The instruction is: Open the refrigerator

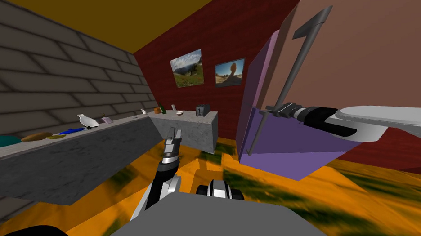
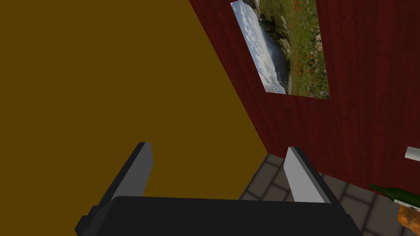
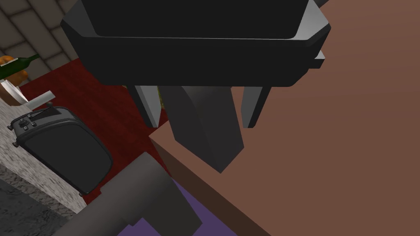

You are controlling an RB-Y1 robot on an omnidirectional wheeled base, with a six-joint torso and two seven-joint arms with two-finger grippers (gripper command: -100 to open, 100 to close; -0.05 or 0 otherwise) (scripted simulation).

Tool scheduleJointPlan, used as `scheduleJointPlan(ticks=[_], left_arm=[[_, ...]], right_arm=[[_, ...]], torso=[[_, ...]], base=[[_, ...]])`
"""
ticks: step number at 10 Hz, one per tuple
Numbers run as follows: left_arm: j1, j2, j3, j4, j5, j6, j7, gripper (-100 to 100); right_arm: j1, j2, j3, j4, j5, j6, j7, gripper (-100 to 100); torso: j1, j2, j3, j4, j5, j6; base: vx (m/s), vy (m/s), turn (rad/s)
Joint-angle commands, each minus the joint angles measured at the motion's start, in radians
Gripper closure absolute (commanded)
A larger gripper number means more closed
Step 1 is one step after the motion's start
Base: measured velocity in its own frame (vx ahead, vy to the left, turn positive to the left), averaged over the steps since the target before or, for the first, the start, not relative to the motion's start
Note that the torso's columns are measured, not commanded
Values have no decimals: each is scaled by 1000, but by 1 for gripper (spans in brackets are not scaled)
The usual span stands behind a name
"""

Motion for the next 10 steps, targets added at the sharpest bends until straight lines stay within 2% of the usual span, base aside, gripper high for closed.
scheduleJointPlan(ticks=[1, 3, 4, 5, 6, 8, 9, 10], left_arm=[[0, 0, 0, 0, 0, 0, 0, 0], [0, 0, 0, 0, 0, 0, 0, 0], [0, 0, 0, 0, 0, 0, 0, 0], [0, 0, 0, 0, 0, 0, 0, 0], [0, 0, 0, 0, 0, 0, 0, 0], [0, 0, 0, 0, 0, 0, 0, 0], [0, 0, 0, 0, 0, 0, 0, 0], [0, 0, 0, 0, 0, 0, 0, 0]], right_arm=[[-59, 22, 36, 33, 51, -44, -31, 100], [-132, 57, 78, 83, 121, -110, -83, 100], [-142, 57, 78, 83, 133, -110, -83, 100], [-179, 75, 98, 108, 174, -144, -109, 100], [-183, 75, 98, 108, 174, -144, -109, 100], [-261, 110, 140, 158, 244, -211, -161, 100], [-266, 110, 140, 158, 256, -211, -161, 100], [-303, 128, 160, 183, 295, -244, -187, 100]], torso=[[0, -3, -3, -1, 1, 0], [3, -11, -9, 0, 5, -2], [1, -6, -6, 0, 3, -3], [2, -9, -6, 0, 3, -1], [1, -10, -8, 0, 4, -1], [2, -7, -6, 1, 4, -2], [4, -1, -2, 0, 3, -4], [5, -6, -4, 0, 4, -2]], base=[[-227, -66, 79], [-275, -105, 153], [-248, -129, 127], [-214, -127, 156], [-164, -99, 89], [-286, -105, 173], [-238, -109, 99], [-240, -124, 116]])
